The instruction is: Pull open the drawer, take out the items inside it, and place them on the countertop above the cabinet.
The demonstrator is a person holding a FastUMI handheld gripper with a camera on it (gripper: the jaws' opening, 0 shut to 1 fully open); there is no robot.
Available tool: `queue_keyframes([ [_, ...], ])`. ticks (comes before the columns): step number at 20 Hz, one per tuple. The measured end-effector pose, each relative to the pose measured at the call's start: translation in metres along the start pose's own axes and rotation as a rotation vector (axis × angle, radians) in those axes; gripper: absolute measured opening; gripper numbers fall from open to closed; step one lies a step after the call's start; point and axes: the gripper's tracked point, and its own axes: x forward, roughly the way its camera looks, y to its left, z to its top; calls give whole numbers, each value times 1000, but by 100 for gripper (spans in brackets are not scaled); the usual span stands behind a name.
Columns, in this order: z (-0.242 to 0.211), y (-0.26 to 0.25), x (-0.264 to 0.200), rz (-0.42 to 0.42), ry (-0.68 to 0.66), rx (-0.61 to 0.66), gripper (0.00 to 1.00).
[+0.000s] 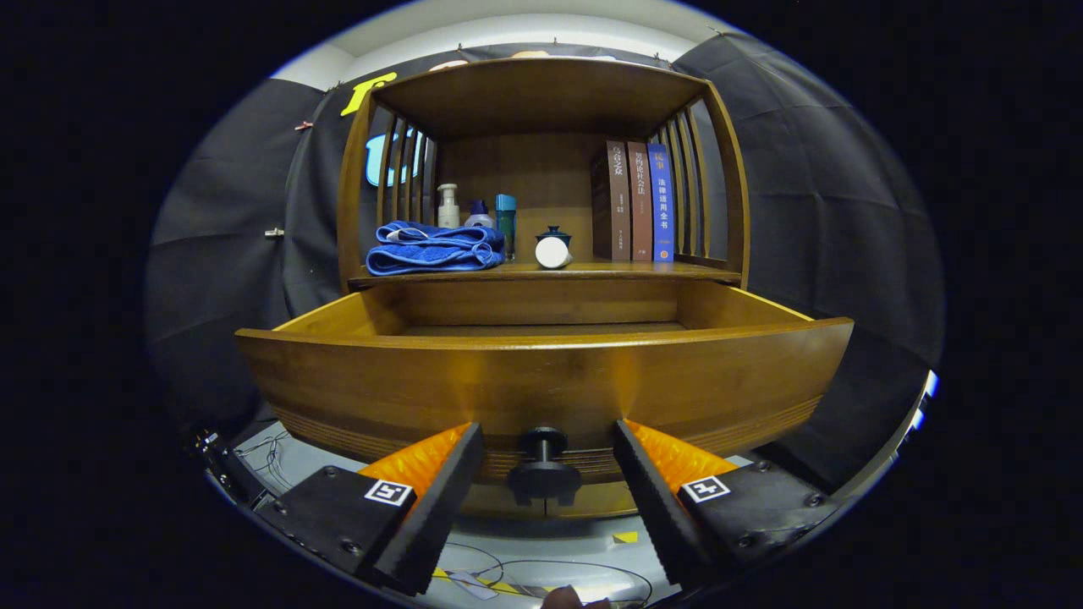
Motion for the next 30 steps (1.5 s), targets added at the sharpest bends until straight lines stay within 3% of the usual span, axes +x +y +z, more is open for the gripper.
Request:
queue_keyframes([
  [30,39,4,143,-12,-36,-27,100],
])
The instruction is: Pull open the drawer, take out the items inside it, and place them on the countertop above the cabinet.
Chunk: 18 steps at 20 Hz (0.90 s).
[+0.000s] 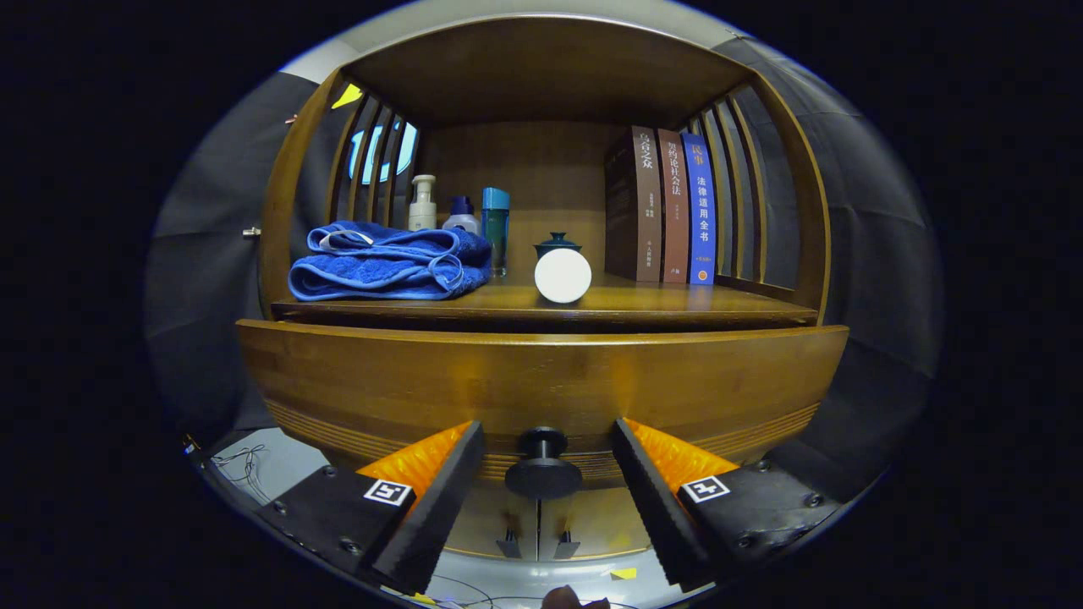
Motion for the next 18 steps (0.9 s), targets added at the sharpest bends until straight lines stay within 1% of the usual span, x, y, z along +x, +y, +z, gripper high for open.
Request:
queue_keyframes([
  [8,4,0,22,-4,-3,-2,100],
  [15,4,1,25,-16,-2,-2,100],
  [18,11,-4,21,-28,-15,-1,100],
])
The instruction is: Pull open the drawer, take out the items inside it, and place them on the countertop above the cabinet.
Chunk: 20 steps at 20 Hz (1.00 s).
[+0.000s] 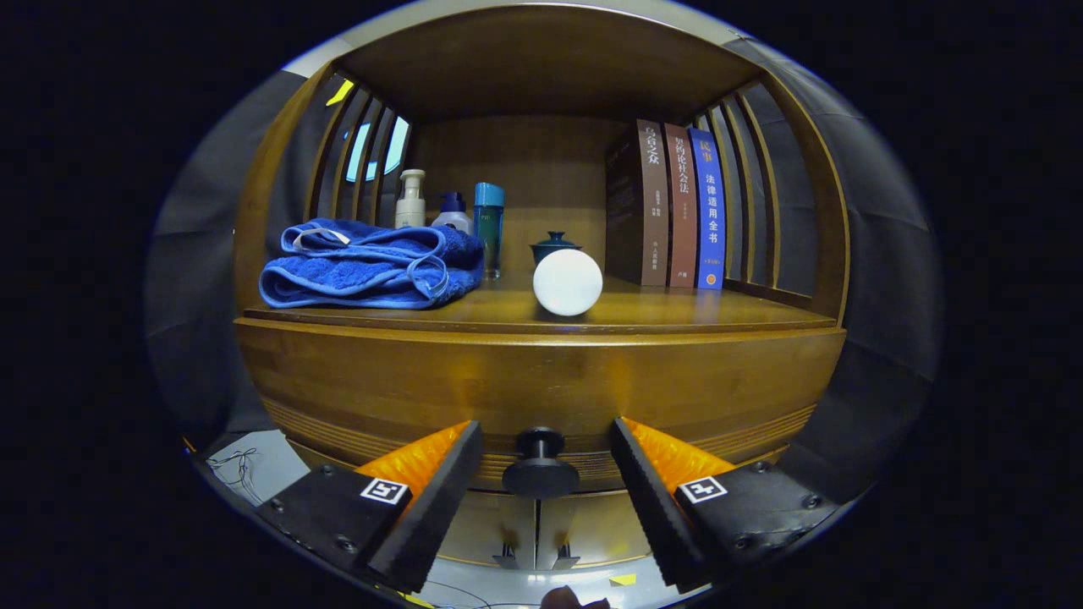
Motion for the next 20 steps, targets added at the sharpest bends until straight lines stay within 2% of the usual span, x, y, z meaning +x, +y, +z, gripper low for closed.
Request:
queue_keyframes([
  [9,40,3,-50,30,-36,19,100],
  [14,83,7,-96,53,-76,57,100],
  [20,139,8,-149,59,-136,46,99],
])
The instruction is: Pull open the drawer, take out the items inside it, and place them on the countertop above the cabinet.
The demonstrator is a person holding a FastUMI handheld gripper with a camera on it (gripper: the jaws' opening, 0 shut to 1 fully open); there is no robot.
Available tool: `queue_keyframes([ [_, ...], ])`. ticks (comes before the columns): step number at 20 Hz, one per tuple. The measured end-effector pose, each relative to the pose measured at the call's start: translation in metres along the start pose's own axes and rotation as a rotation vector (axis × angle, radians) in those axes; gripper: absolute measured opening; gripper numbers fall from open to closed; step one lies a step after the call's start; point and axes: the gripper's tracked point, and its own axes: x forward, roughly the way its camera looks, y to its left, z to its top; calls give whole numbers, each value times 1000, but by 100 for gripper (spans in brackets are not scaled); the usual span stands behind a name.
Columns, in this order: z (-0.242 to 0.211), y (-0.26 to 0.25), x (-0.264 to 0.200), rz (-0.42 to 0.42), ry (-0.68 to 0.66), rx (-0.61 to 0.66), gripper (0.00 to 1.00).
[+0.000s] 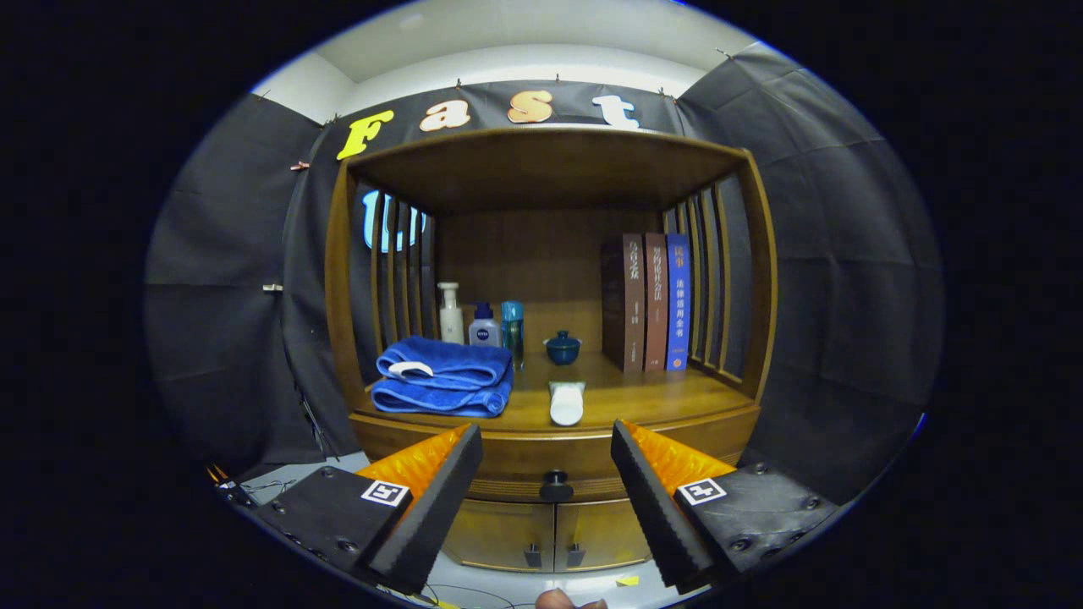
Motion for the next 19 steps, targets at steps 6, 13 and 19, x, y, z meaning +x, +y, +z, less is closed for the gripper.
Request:
queue_keyframes([
  [6,45,10,-34,24,-43,43,99],
  [13,72,9,-53,18,-82,4,99],
  [19,74,6,-53,21,-82,20,99],
])
